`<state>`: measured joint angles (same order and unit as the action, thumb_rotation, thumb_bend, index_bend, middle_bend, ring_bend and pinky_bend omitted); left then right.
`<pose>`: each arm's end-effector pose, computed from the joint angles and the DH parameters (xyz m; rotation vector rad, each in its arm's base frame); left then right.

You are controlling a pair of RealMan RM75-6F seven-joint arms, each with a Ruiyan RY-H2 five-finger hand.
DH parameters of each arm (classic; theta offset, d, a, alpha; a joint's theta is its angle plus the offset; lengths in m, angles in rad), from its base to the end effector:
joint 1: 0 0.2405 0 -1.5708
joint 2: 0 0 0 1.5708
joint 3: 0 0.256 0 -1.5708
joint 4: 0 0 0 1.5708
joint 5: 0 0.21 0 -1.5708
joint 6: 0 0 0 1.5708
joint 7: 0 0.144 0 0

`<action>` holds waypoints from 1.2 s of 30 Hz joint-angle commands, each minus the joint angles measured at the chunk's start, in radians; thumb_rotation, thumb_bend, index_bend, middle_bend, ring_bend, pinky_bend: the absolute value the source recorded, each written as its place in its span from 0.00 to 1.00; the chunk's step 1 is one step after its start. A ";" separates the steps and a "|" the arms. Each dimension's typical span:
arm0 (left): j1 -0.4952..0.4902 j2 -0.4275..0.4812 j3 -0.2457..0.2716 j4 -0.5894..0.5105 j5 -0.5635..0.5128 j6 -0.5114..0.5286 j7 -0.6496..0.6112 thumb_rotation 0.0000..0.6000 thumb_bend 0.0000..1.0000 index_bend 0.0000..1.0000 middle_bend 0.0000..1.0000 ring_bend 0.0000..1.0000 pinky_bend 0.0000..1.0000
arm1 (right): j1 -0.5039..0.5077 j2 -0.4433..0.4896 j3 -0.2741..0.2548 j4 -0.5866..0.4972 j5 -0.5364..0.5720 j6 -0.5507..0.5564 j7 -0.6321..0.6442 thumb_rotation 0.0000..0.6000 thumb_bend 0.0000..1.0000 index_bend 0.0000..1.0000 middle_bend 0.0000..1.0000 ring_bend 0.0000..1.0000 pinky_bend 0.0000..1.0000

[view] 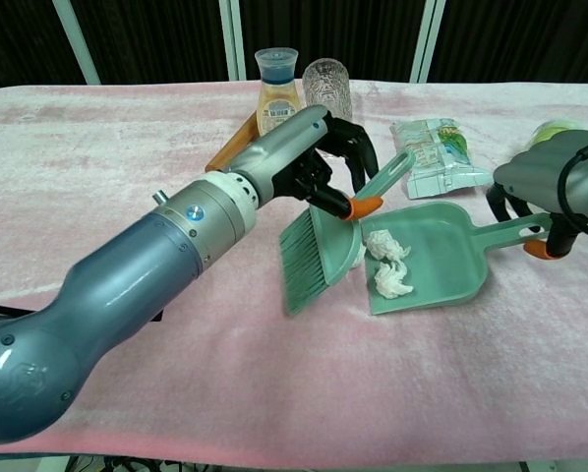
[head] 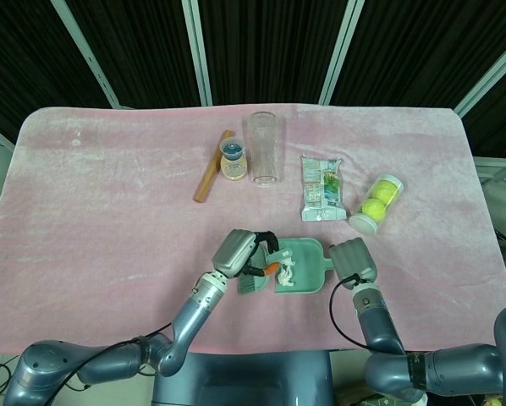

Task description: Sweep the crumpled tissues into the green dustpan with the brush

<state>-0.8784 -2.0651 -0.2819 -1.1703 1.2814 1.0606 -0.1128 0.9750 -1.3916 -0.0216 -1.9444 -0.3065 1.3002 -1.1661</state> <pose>-0.0216 0.3137 -0.1254 -1.7566 -1.3732 -1.5385 -0.1577 -0.2964 0.0159 1.9015 -0.7234 0.1052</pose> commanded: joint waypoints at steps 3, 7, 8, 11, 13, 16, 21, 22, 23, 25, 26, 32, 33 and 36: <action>-0.026 -0.067 -0.020 0.069 0.009 -0.005 -0.024 1.00 0.36 0.62 0.67 0.89 1.00 | 0.001 -0.004 0.005 0.001 0.000 0.001 0.001 1.00 0.45 0.61 0.57 0.65 0.79; -0.052 -0.113 -0.034 0.115 0.016 -0.016 -0.032 1.00 0.36 0.62 0.67 0.89 1.00 | 0.000 -0.011 0.008 0.005 0.003 -0.003 0.004 1.00 0.45 0.61 0.57 0.65 0.79; -0.059 -0.124 -0.037 0.129 0.021 -0.017 -0.035 1.00 0.36 0.62 0.67 0.89 1.00 | 0.000 -0.012 0.008 0.006 0.005 -0.004 0.005 1.00 0.45 0.61 0.57 0.65 0.79; -0.087 -0.158 -0.057 0.167 0.033 -0.018 -0.049 1.00 0.36 0.62 0.67 0.89 1.00 | -0.002 -0.015 0.009 0.011 0.007 -0.006 0.008 1.00 0.45 0.61 0.57 0.65 0.79; -0.108 -0.178 -0.074 0.190 0.041 -0.018 -0.057 1.00 0.36 0.62 0.67 0.89 1.00 | -0.003 -0.017 0.009 0.015 0.007 -0.007 0.011 1.00 0.45 0.61 0.57 0.65 0.79; -0.150 -0.204 -0.101 0.225 0.049 -0.022 -0.065 1.00 0.36 0.62 0.67 0.89 1.00 | -0.003 -0.019 0.010 0.023 0.007 -0.011 0.013 1.00 0.45 0.61 0.57 0.65 0.79; -0.214 -0.204 -0.123 0.225 0.010 -0.016 -0.076 1.00 0.36 0.62 0.67 0.89 1.00 | -0.006 -0.018 0.012 0.026 0.005 -0.012 0.018 1.00 0.45 0.61 0.57 0.65 0.79; -0.226 -0.204 -0.124 0.223 0.000 -0.010 -0.078 1.00 0.36 0.62 0.67 0.89 1.00 | -0.006 -0.017 0.012 0.026 0.005 -0.012 0.019 1.00 0.45 0.61 0.57 0.65 0.79; -0.235 -0.204 -0.125 0.219 -0.009 -0.002 -0.081 1.00 0.36 0.62 0.67 0.89 1.00 | -0.007 -0.015 0.013 0.026 0.004 -0.012 0.021 1.00 0.45 0.61 0.57 0.65 0.79; -0.245 -0.204 -0.122 0.219 -0.016 0.011 -0.082 1.00 0.36 0.62 0.67 0.89 1.00 | -0.008 -0.012 0.015 0.027 0.004 -0.013 0.024 1.00 0.45 0.61 0.56 0.65 0.79; -0.247 -0.204 -0.119 0.222 -0.018 0.019 -0.082 1.00 0.36 0.62 0.67 0.89 1.00 | -0.009 -0.010 0.015 0.028 0.004 -0.013 0.025 1.00 0.45 0.61 0.57 0.65 0.79; -0.220 -0.186 -0.111 0.232 -0.005 0.044 -0.094 1.00 0.36 0.62 0.67 0.89 1.00 | -0.013 -0.011 0.016 0.033 0.003 -0.014 0.032 1.00 0.45 0.61 0.57 0.65 0.79; -0.214 -0.178 -0.110 0.228 -0.003 0.045 -0.097 1.00 0.36 0.62 0.67 0.89 1.00 | -0.013 -0.012 0.016 0.033 0.004 -0.014 0.032 1.00 0.45 0.61 0.57 0.65 0.79; -0.189 -0.138 -0.098 0.194 0.006 0.043 -0.102 1.00 0.36 0.62 0.67 0.89 1.00 | -0.013 -0.020 0.017 0.036 0.008 -0.012 0.029 1.00 0.45 0.61 0.57 0.65 0.79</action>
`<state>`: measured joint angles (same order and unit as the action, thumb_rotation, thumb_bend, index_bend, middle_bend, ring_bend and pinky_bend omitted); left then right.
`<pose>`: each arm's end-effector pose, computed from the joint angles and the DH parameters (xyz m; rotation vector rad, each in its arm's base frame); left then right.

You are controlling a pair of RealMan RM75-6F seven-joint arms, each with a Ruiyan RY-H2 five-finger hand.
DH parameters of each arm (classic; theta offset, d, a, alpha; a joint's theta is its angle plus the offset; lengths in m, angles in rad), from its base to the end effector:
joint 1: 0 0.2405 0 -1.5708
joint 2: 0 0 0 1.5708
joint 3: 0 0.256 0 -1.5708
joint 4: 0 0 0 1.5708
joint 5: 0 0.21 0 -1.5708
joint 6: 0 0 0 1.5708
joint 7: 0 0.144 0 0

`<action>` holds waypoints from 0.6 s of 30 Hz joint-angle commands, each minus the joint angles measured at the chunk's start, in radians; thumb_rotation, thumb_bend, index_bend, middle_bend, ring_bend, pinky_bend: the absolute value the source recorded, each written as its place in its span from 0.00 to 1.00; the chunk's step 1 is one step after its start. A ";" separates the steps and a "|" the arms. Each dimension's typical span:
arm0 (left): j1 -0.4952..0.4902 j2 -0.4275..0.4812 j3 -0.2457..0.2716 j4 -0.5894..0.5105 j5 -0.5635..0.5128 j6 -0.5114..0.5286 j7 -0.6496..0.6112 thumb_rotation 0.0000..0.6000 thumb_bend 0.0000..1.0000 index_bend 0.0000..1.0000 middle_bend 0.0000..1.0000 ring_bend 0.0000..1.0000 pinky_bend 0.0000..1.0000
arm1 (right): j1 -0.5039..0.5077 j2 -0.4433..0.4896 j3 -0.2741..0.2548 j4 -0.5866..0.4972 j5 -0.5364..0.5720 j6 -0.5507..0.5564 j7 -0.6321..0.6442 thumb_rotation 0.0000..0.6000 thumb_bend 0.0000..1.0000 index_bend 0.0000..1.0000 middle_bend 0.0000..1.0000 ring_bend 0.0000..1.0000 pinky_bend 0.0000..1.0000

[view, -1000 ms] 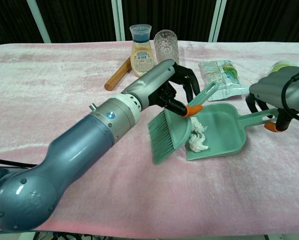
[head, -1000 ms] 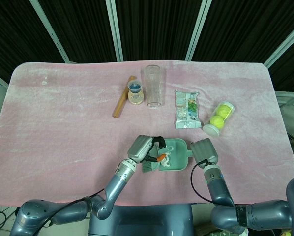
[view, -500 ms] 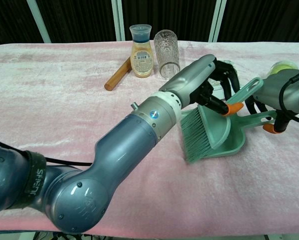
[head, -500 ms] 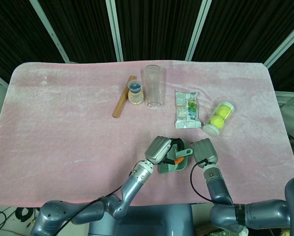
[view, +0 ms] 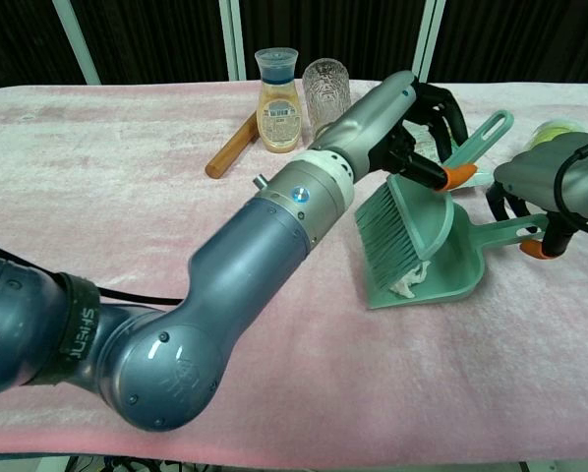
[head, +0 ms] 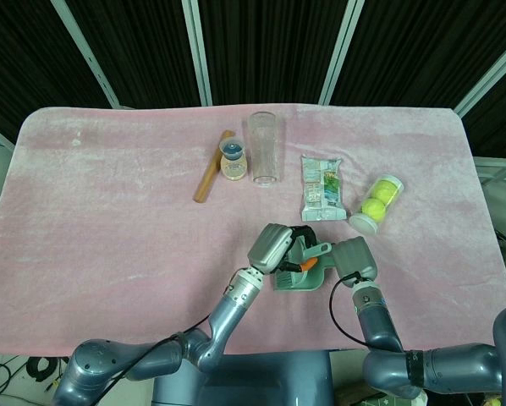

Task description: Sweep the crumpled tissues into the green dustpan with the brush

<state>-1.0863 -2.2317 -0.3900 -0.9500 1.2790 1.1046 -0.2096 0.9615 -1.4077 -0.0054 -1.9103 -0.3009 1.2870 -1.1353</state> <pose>0.0448 0.3243 -0.1437 -1.7112 -1.3415 -1.7173 -0.1615 -0.3003 0.0122 1.8748 -0.7691 0.1245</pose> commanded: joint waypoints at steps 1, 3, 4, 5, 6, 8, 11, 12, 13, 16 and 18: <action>0.026 0.040 0.014 -0.037 0.012 0.000 -0.006 1.00 0.36 0.62 0.67 0.89 1.00 | 0.000 -0.006 0.001 0.002 0.004 0.002 -0.002 1.00 0.45 0.61 0.57 0.65 0.79; 0.045 0.074 0.029 -0.066 0.027 0.005 -0.003 1.00 0.36 0.62 0.67 0.89 1.00 | 0.000 -0.012 0.004 0.003 0.008 0.004 -0.001 1.00 0.45 0.61 0.57 0.65 0.79; 0.052 0.087 0.035 -0.075 0.033 0.008 -0.001 1.00 0.36 0.62 0.67 0.89 1.00 | 0.000 -0.014 0.006 0.001 0.009 0.004 -0.001 1.00 0.45 0.61 0.57 0.65 0.79; 0.059 0.101 0.040 -0.084 0.038 0.010 0.000 1.00 0.36 0.62 0.67 0.89 1.00 | 0.000 -0.016 0.007 0.000 0.010 0.005 0.000 1.00 0.45 0.61 0.57 0.65 0.79; 0.066 0.115 0.044 -0.095 0.043 0.012 0.002 1.00 0.36 0.62 0.67 0.89 1.00 | 0.000 -0.018 0.009 -0.002 0.011 0.007 0.000 1.00 0.45 0.61 0.57 0.65 0.79; 0.081 0.153 0.053 -0.122 0.053 0.013 0.011 1.00 0.36 0.62 0.67 0.89 1.00 | 0.000 -0.022 0.012 -0.006 0.016 0.013 -0.001 1.00 0.45 0.61 0.57 0.65 0.79; 0.097 0.202 0.056 -0.152 0.059 0.013 0.024 1.00 0.36 0.62 0.67 0.89 1.00 | -0.001 -0.027 0.025 -0.014 0.032 0.019 0.007 1.00 0.45 0.61 0.57 0.65 0.79; 0.102 0.218 0.057 -0.163 0.062 0.013 0.029 1.00 0.36 0.62 0.67 0.89 1.00 | -0.002 -0.028 0.032 -0.017 0.043 0.020 0.012 1.00 0.45 0.61 0.56 0.65 0.79; 0.105 0.231 0.058 -0.169 0.064 0.013 0.033 1.00 0.36 0.62 0.67 0.89 1.00 | -0.002 -0.029 0.036 -0.019 0.050 0.021 0.013 1.00 0.45 0.61 0.56 0.65 0.79; 0.120 0.289 0.066 -0.203 0.066 -0.002 0.054 1.00 0.36 0.62 0.67 0.89 1.00 | -0.001 -0.029 0.045 -0.026 0.071 0.026 0.014 1.00 0.45 0.61 0.57 0.65 0.79; 0.127 0.322 0.072 -0.223 0.066 -0.015 0.069 1.00 0.36 0.62 0.67 0.89 1.00 | 0.000 -0.029 0.044 -0.031 0.073 0.030 0.010 1.00 0.45 0.61 0.57 0.65 0.79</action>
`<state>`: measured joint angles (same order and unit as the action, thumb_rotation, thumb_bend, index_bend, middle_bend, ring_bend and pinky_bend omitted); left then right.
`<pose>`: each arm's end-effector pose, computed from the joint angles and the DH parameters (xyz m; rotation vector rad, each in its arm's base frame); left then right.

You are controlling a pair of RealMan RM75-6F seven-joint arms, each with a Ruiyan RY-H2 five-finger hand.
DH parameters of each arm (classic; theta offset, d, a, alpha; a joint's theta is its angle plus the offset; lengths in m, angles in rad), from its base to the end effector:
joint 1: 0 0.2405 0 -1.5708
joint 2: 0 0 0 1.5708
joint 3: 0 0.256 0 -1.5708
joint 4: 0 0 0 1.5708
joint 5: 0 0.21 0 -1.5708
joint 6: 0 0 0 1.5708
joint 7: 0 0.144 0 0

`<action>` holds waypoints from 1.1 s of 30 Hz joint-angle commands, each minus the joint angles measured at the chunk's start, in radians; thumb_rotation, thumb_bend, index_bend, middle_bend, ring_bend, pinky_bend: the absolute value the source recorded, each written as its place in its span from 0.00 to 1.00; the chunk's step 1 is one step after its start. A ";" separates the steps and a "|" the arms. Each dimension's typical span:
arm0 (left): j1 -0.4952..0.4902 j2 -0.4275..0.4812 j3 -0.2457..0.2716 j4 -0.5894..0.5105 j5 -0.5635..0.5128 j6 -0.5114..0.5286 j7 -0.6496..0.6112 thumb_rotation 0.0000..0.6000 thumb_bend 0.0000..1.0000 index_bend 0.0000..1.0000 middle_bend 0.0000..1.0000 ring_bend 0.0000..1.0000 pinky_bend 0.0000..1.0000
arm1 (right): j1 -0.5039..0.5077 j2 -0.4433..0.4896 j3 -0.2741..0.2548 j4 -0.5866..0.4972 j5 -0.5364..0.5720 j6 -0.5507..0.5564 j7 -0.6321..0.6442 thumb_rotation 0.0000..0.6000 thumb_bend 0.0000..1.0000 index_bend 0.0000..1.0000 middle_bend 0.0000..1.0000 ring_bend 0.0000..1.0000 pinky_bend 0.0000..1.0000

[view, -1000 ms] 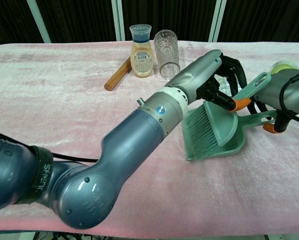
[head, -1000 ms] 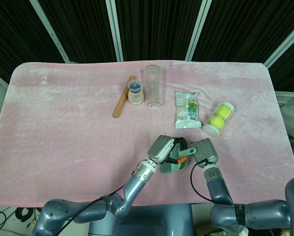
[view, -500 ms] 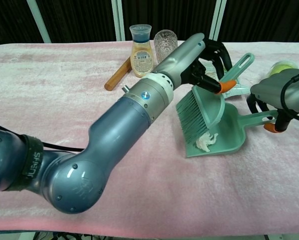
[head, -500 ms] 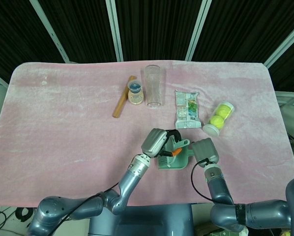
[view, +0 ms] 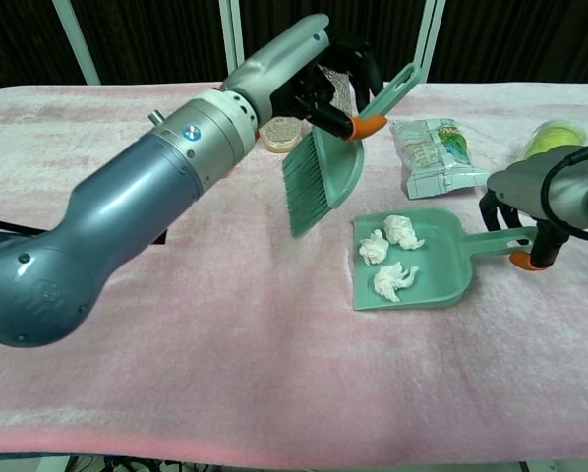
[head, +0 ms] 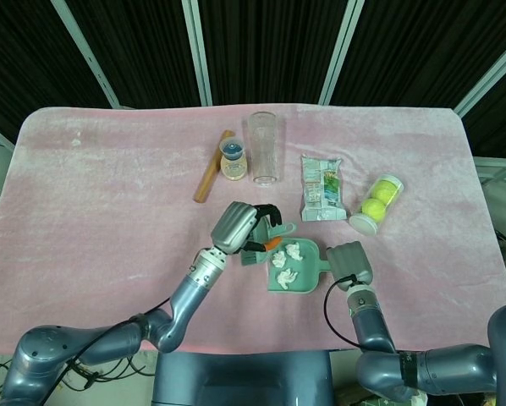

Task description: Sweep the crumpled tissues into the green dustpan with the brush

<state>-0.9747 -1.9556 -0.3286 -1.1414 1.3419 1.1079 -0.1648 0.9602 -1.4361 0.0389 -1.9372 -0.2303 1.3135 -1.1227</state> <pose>-0.0060 0.3568 -0.0790 -1.7557 -1.1404 -1.6627 -0.1536 -0.2938 0.0051 1.8494 -0.8746 0.1343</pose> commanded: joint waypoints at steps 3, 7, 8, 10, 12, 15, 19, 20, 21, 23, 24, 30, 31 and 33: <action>0.028 0.101 0.027 -0.056 0.003 -0.039 0.053 1.00 0.36 0.62 0.67 0.89 1.00 | 0.001 -0.003 -0.002 -0.012 0.005 0.010 -0.006 1.00 0.45 0.61 0.56 0.65 0.79; 0.051 0.148 0.040 -0.079 -0.004 -0.045 0.068 1.00 0.36 0.62 0.67 0.89 1.00 | 0.001 -0.012 -0.004 -0.020 0.004 0.019 -0.010 1.00 0.45 0.61 0.56 0.65 0.79; 0.058 0.158 0.046 -0.082 -0.002 -0.044 0.069 1.00 0.36 0.62 0.67 0.89 1.00 | 0.001 -0.015 -0.004 -0.021 0.003 0.021 -0.010 1.00 0.45 0.61 0.56 0.65 0.79; 0.067 0.171 0.054 -0.087 0.001 -0.042 0.067 1.00 0.36 0.62 0.67 0.89 1.00 | 0.001 -0.022 -0.005 -0.023 -0.004 0.025 -0.010 1.00 0.45 0.61 0.55 0.65 0.79; 0.077 0.185 0.058 -0.092 0.003 -0.039 0.063 1.00 0.36 0.62 0.67 0.89 1.00 | 0.001 -0.031 -0.008 -0.021 -0.011 0.031 -0.012 1.00 0.44 0.61 0.53 0.65 0.79; 0.084 0.200 0.058 -0.100 0.002 -0.036 0.058 1.00 0.36 0.62 0.67 0.89 1.00 | -0.001 -0.040 -0.010 -0.015 -0.014 0.037 -0.012 1.00 0.40 0.60 0.49 0.64 0.79; 0.092 0.225 0.057 -0.107 0.006 -0.032 0.054 1.00 0.36 0.62 0.67 0.89 1.00 | -0.006 -0.051 -0.017 -0.007 -0.017 0.047 -0.016 1.00 0.36 0.55 0.43 0.64 0.79; 0.094 0.231 0.057 -0.109 0.005 -0.033 0.053 1.00 0.36 0.62 0.67 0.89 1.00 | -0.007 -0.054 -0.018 -0.007 -0.019 0.051 -0.017 1.00 0.34 0.52 0.42 0.64 0.79; 0.095 0.236 0.056 -0.110 0.004 -0.033 0.053 1.00 0.36 0.62 0.67 0.89 1.00 | -0.007 -0.055 -0.019 -0.007 -0.022 0.055 -0.019 1.00 0.33 0.49 0.39 0.64 0.79; 0.097 0.246 0.055 -0.114 0.004 -0.034 0.053 1.00 0.36 0.62 0.67 0.89 1.00 | -0.009 -0.059 -0.021 -0.007 -0.029 0.063 -0.021 1.00 0.30 0.44 0.34 0.64 0.79; 0.099 0.250 0.055 -0.116 0.004 -0.035 0.052 1.00 0.36 0.62 0.67 0.89 1.00 | -0.010 -0.061 -0.022 -0.007 -0.032 0.067 -0.022 1.00 0.28 0.40 0.31 0.64 0.79; 0.105 0.273 0.062 -0.122 0.010 -0.035 0.057 1.00 0.36 0.62 0.66 0.89 1.00 | -0.018 -0.063 -0.026 -0.012 -0.046 0.084 -0.028 1.00 0.24 0.26 0.20 0.64 0.79; 0.106 0.277 0.065 -0.122 0.012 -0.036 0.060 1.00 0.36 0.62 0.66 0.89 1.00 | -0.019 -0.063 -0.026 -0.013 -0.046 0.085 -0.028 1.00 0.24 0.24 0.19 0.64 0.79; 0.109 0.289 0.074 -0.124 0.018 -0.039 0.070 1.00 0.36 0.62 0.66 0.89 1.00 | -0.022 -0.063 -0.027 -0.015 -0.046 0.090 -0.030 1.00 0.24 0.20 0.17 0.64 0.79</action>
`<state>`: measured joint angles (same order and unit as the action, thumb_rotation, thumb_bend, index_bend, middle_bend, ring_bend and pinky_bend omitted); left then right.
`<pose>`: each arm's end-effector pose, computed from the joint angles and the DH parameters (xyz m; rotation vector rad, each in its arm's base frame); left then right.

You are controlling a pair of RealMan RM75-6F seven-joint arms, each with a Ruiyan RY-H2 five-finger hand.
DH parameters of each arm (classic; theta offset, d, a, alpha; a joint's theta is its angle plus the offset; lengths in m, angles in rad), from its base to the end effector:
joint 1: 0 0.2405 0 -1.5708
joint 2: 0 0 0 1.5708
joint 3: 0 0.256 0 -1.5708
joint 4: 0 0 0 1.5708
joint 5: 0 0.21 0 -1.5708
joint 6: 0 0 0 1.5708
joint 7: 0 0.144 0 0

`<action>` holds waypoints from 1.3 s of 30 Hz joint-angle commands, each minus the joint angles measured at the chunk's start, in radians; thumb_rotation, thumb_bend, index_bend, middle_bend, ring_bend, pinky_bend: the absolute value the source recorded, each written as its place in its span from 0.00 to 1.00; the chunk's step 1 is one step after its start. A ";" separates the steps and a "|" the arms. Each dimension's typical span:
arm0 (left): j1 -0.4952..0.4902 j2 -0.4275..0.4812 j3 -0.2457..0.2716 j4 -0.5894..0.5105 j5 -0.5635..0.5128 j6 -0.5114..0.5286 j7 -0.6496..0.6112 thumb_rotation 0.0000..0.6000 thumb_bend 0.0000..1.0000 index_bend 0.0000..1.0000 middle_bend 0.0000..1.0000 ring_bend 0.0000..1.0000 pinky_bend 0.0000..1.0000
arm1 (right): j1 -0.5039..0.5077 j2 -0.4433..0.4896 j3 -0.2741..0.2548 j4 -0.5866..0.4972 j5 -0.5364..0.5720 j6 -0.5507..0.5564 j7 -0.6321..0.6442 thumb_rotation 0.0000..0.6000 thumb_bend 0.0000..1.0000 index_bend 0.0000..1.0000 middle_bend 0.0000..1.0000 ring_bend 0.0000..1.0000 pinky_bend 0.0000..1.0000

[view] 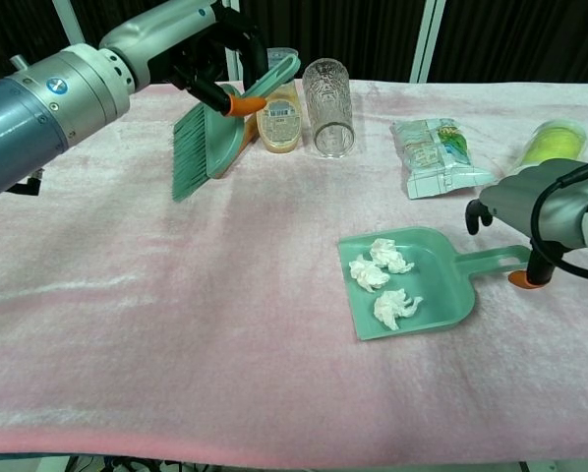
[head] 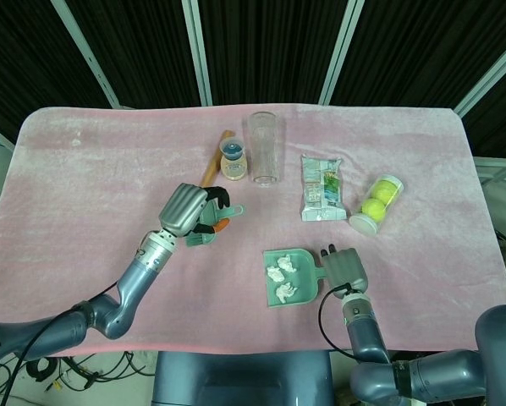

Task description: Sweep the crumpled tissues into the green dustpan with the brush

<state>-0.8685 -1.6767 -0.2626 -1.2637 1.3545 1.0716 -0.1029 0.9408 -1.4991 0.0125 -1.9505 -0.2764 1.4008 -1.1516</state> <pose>-0.0783 0.3807 -0.0138 -1.7916 -0.9662 -1.4441 -0.1512 -0.2788 -0.0054 1.8568 -0.8322 0.1307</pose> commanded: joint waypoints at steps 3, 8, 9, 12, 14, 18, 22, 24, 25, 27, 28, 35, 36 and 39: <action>0.012 0.027 0.019 -0.010 0.004 -0.010 0.015 1.00 0.36 0.62 0.66 0.89 1.00 | -0.007 0.001 -0.002 -0.005 -0.001 0.009 -0.005 1.00 0.23 0.16 0.13 0.63 0.79; 0.024 0.074 0.063 -0.019 0.022 -0.038 0.059 1.00 0.36 0.62 0.66 0.89 1.00 | -0.013 0.011 -0.011 -0.019 -0.025 0.025 -0.012 1.00 0.22 0.11 0.10 0.63 0.79; 0.025 0.087 0.073 -0.022 0.023 -0.050 0.073 1.00 0.36 0.62 0.66 0.89 1.00 | -0.017 0.015 -0.010 -0.025 -0.033 0.029 -0.006 1.00 0.22 0.11 0.10 0.63 0.79; 0.028 0.121 0.096 -0.032 0.004 -0.096 0.125 1.00 0.36 0.62 0.66 0.89 1.00 | -0.026 0.025 -0.009 -0.038 -0.052 0.035 0.007 1.00 0.22 0.11 0.10 0.63 0.79; 0.029 0.141 0.109 -0.035 -0.010 -0.122 0.165 1.00 0.36 0.61 0.66 0.89 1.00 | -0.033 0.031 -0.009 -0.045 -0.069 0.040 0.017 1.00 0.22 0.11 0.10 0.63 0.79; 0.030 0.168 0.138 -0.038 -0.021 -0.156 0.246 1.00 0.33 0.58 0.63 0.89 1.00 | -0.041 0.045 -0.011 -0.066 -0.086 0.049 0.020 1.00 0.22 0.11 0.10 0.63 0.79; 0.044 0.170 0.149 -0.046 -0.054 -0.173 0.277 1.00 0.26 0.55 0.59 0.89 1.00 | -0.049 0.057 -0.012 -0.083 -0.099 0.059 0.022 1.00 0.22 0.11 0.10 0.63 0.79; 0.049 0.170 0.153 -0.047 -0.067 -0.176 0.295 1.00 0.19 0.53 0.59 0.89 1.00 | -0.052 0.063 -0.012 -0.090 -0.104 0.063 0.023 1.00 0.22 0.10 0.10 0.63 0.79; 0.052 0.170 0.155 -0.049 -0.076 -0.178 0.311 1.00 0.16 0.52 0.58 0.89 1.00 | -0.054 0.068 -0.013 -0.094 -0.107 0.066 0.023 1.00 0.22 0.10 0.10 0.63 0.79; 0.058 0.173 0.158 -0.050 -0.093 -0.174 0.352 1.00 0.08 0.48 0.53 0.89 1.00 | -0.058 0.078 -0.012 -0.102 -0.115 0.070 0.024 1.00 0.22 0.09 0.10 0.63 0.79; 0.061 0.175 0.158 -0.054 -0.107 -0.175 0.368 1.00 0.05 0.46 0.51 0.88 1.00 | -0.059 0.084 -0.012 -0.107 -0.118 0.071 0.024 1.00 0.22 0.09 0.10 0.63 0.79; 0.088 0.208 0.157 -0.110 -0.177 -0.162 0.438 1.00 0.00 0.20 0.38 0.85 0.98 | -0.078 0.120 -0.018 -0.129 -0.141 0.070 0.040 1.00 0.21 0.06 0.09 0.62 0.79; 0.094 0.212 0.155 -0.120 -0.179 -0.153 0.436 1.00 0.00 0.20 0.38 0.84 0.98 | -0.081 0.126 -0.019 -0.132 -0.147 0.071 0.044 1.00 0.21 0.06 0.09 0.62 0.79; 0.123 0.236 0.145 -0.181 -0.184 -0.106 0.418 1.00 0.00 0.20 0.37 0.79 0.93 | -0.100 0.158 -0.032 -0.147 -0.200 0.073 0.074 1.00 0.21 0.06 0.09 0.59 0.76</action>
<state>-0.7660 -1.4587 -0.1107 -1.4084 1.1759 0.9355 0.3259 0.8535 -1.3608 -0.0102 -2.0869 -0.4445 1.4724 -1.0964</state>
